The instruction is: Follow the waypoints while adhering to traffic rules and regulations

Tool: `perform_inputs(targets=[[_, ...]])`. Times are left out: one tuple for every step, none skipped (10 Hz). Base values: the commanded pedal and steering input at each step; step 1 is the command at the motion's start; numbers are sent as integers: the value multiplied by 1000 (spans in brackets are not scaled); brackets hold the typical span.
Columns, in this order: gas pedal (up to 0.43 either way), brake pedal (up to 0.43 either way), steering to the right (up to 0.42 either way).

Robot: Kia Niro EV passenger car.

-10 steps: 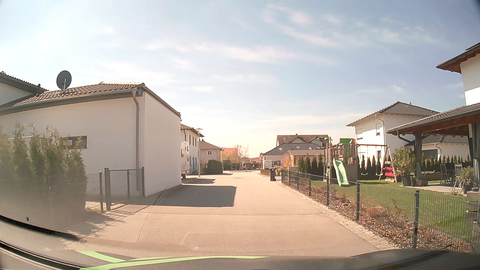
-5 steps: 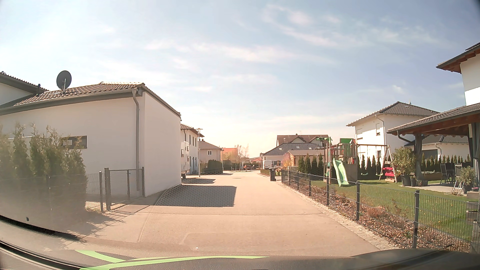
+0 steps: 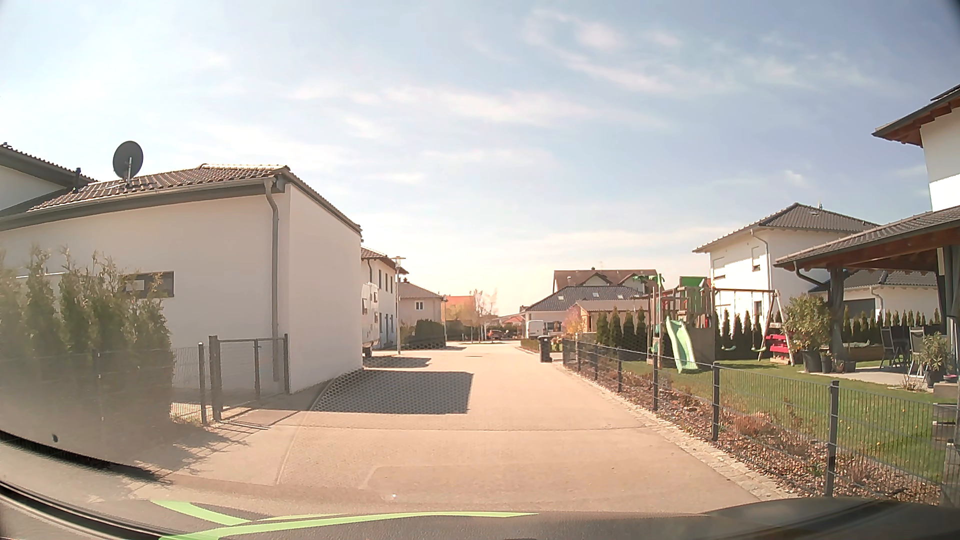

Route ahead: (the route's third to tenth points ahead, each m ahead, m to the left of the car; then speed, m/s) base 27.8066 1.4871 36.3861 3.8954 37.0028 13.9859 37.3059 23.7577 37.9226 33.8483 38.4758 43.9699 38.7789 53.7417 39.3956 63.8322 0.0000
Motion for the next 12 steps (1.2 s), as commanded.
perform_inputs(targets=[[0, 348, 0], [0, 348, 0], [0, 348, 0], [0, 348, 0], [0, 348, 0], [0, 348, 0], [0, 348, 0], [0, 348, 0], [0, 354, 0], [0, 360, 0], [0, 360, 0], [0, 366, 0]])
